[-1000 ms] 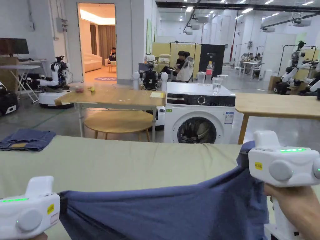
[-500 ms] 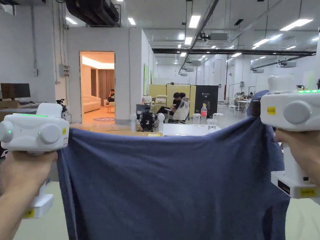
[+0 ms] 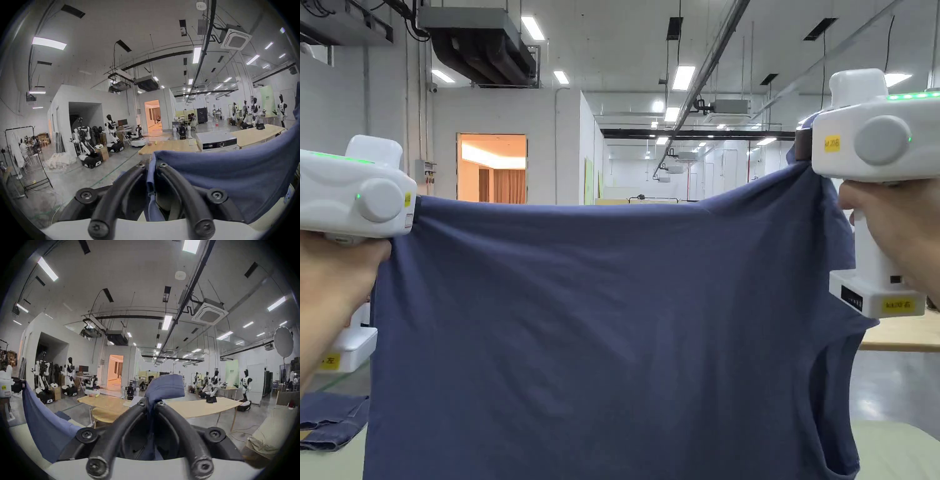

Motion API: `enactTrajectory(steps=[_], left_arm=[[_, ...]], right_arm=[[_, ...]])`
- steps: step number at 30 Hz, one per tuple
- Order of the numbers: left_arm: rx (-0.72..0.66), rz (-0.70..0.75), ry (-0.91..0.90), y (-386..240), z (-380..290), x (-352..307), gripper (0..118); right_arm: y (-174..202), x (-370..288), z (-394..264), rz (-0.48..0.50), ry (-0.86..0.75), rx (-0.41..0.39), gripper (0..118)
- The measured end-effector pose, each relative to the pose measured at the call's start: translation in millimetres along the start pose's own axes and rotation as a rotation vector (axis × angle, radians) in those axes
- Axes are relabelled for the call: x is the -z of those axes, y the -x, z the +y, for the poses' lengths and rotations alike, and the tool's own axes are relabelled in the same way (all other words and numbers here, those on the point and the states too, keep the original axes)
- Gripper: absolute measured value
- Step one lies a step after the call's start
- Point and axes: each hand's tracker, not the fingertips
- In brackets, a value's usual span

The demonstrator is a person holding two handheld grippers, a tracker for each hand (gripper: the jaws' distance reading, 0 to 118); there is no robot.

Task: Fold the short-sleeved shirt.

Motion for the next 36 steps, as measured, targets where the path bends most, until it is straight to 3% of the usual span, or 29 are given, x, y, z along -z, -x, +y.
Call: enactTrajectory(steps=[5, 10, 15, 18, 21, 25, 29, 33, 36], left_arm=[[-0.032, -0.018, 0.034, -1.9, -29.8, 1.5, 2], [-0.030, -0.056, 0.075, -15.0, -108.9, 2.3, 2], [-0.046, -0.104, 0.160, -18.1, -171.9, -22.4, 2], [-0.137, -0.156, 0.177, -10.0, -198.7, -63.2, 2], [-0.140, -0.190, 0.204, -2.0, -230.9, -109.2, 2], [-0.171, -0.300, 0.325, 10.7, -295.5, -170.8, 2], [-0.080, -0.294, 0.459, 18.2, -382.4, -231.4, 2], [-0.026, -0.266, 0.644, 31.6, -462.3, -269.3, 2], [-0.042, -0.224, 0.716, 48.1, -497.2, -276.5, 2]], right_arm=[[0.9, 3.0, -28.1, -0.004, 0.027, -0.018, 1], [2.0, -8.0, -108.0, -0.037, 0.111, -0.057, 1], [-15.2, -56.9, -152.7, 0.010, 0.134, 0.010, 1], [-25.2, -104.1, -173.3, 0.021, 0.157, 0.027, 1], [-31.1, -157.5, -207.9, 0.024, 0.195, -0.016, 1], [-34.7, -233.6, -283.7, 0.059, 0.358, -0.046, 1], [-28.6, -301.6, -392.2, 0.085, 0.584, -0.099, 1], [-27.1, -356.7, -490.8, 0.063, 0.806, -0.046, 1], [-30.0, -377.6, -524.5, 0.036, 0.902, 0.005, 4]])
